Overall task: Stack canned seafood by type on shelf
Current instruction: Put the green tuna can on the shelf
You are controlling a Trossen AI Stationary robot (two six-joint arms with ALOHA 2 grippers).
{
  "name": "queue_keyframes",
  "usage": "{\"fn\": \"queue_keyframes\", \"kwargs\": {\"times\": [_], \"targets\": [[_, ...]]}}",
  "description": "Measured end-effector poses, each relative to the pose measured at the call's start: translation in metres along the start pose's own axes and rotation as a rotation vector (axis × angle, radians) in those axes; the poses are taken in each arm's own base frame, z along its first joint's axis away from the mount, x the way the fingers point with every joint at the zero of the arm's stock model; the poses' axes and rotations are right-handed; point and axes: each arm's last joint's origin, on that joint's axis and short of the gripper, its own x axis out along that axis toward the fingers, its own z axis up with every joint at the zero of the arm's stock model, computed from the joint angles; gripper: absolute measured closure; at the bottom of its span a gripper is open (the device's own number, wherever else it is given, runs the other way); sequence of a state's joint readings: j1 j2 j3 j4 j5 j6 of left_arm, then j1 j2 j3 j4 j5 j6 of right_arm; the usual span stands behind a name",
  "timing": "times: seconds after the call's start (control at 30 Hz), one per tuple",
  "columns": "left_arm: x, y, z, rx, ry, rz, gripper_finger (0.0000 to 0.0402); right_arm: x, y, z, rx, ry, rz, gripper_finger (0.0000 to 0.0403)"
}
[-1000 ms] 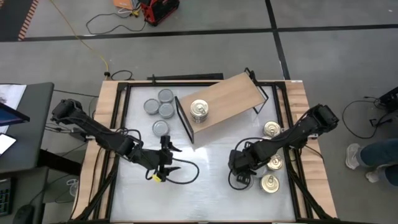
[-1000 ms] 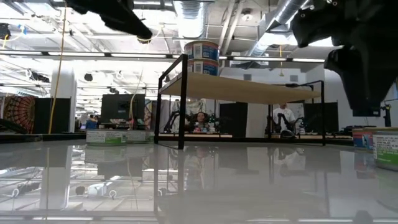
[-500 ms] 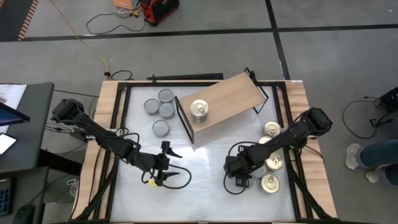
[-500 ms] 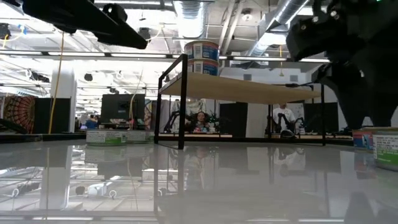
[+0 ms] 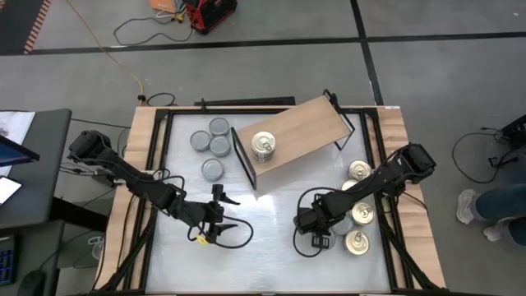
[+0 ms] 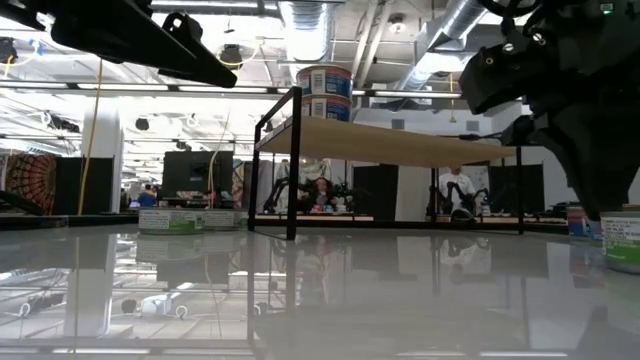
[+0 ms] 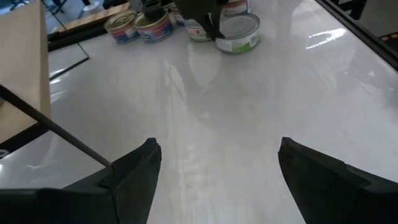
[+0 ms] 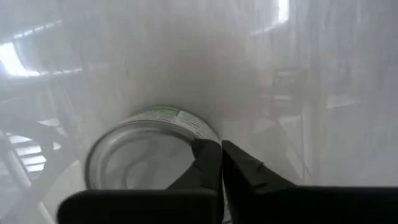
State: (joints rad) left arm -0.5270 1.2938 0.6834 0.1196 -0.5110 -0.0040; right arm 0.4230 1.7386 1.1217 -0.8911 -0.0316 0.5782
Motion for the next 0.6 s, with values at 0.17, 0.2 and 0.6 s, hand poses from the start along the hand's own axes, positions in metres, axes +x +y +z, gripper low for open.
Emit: {"fn": "queue_keyframes", "kwargs": {"times": [0.17,0.2,0.6], "targets": [[0.0,0.0,0.0,-0.002,-0.004,0.003,0.0091,0.0,-0.016,0.005,0.056,-0.017,-0.115,0.0386],[0.0,0.0,0.0,-0.002,-0.004,0.003,0.0091,-0.001,-0.02,0.006,0.061,-0.02,-0.138,0.0383],[0.0,0.0,0.0,-0.001,-0.003,0.002,0.0091,-0.003,-0.04,0.019,0.057,-0.05,-0.123,0.0379]]}}
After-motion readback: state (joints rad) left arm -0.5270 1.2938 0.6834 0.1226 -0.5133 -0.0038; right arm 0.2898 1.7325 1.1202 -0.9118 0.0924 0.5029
